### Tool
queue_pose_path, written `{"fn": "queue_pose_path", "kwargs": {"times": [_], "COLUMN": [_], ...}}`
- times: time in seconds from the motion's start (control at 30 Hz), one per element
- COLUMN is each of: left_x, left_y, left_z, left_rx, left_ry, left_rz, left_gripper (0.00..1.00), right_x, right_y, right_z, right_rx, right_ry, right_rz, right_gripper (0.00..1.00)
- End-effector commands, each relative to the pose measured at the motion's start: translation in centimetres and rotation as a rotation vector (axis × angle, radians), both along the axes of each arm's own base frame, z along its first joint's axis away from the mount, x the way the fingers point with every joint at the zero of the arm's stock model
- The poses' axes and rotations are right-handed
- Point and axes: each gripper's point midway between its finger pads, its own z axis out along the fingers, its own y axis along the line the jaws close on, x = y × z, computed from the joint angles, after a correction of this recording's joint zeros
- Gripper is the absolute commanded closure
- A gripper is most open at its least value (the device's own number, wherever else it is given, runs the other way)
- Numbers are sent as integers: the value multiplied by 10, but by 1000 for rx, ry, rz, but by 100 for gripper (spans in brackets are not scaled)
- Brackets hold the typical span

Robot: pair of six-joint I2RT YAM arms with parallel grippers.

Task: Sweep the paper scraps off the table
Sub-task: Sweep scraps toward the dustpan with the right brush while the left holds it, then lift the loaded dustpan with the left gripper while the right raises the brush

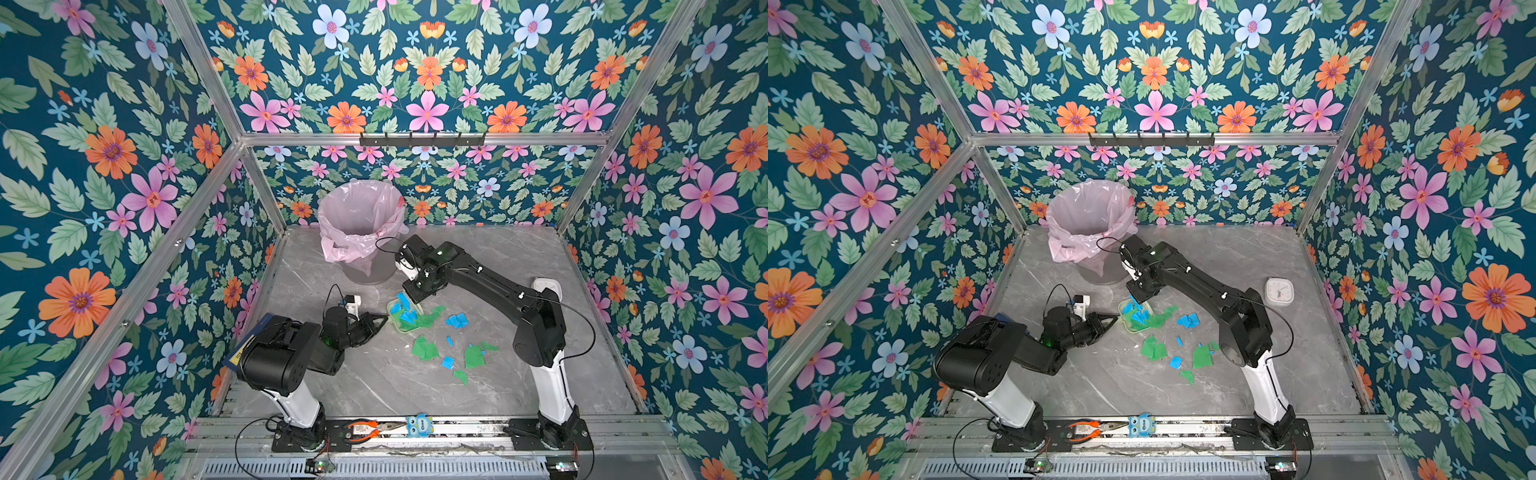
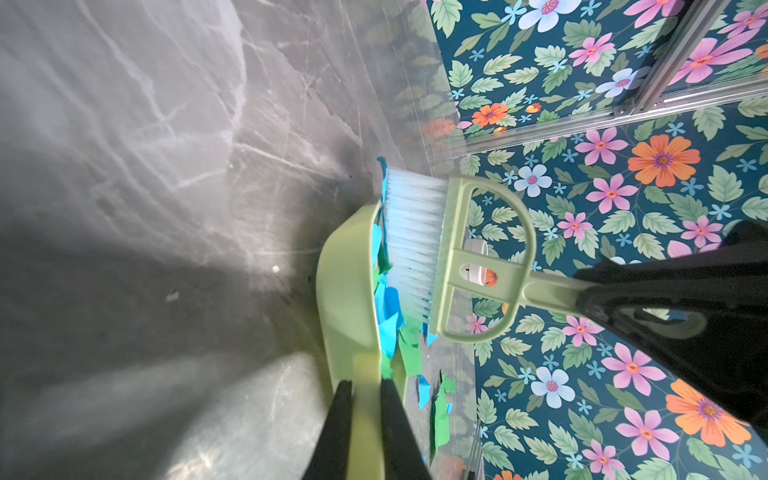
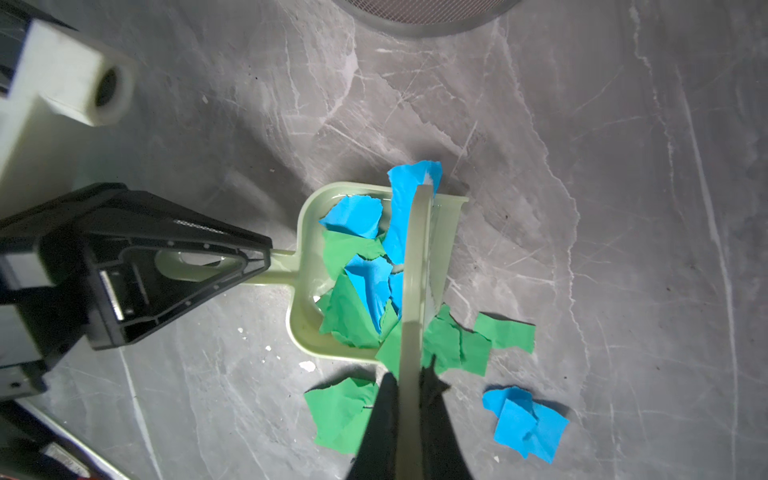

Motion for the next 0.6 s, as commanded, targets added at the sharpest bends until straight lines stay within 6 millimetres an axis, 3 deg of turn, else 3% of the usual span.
{"fn": "queue_pose_path", "kwargs": {"times": [0.0, 0.3, 0.57], "left_x": [2, 0, 1], "left_y": [-3, -7, -13], "left_z": [11, 25, 43], "left_rx": [-25, -86, -179], "left_ry": [-38, -71, -96], "left_rz": [-11, -28, -54], "left_gripper": [100, 100, 100], "right_x": [2, 6, 8], "right_y": [-3, -27, -59], "right_z": [18, 55, 68], "right_rx": [29, 111, 131], "right_ry": [-35, -77, -128], "right_rz": [-32, -128, -211], "right_gripper": [100, 100, 100]}}
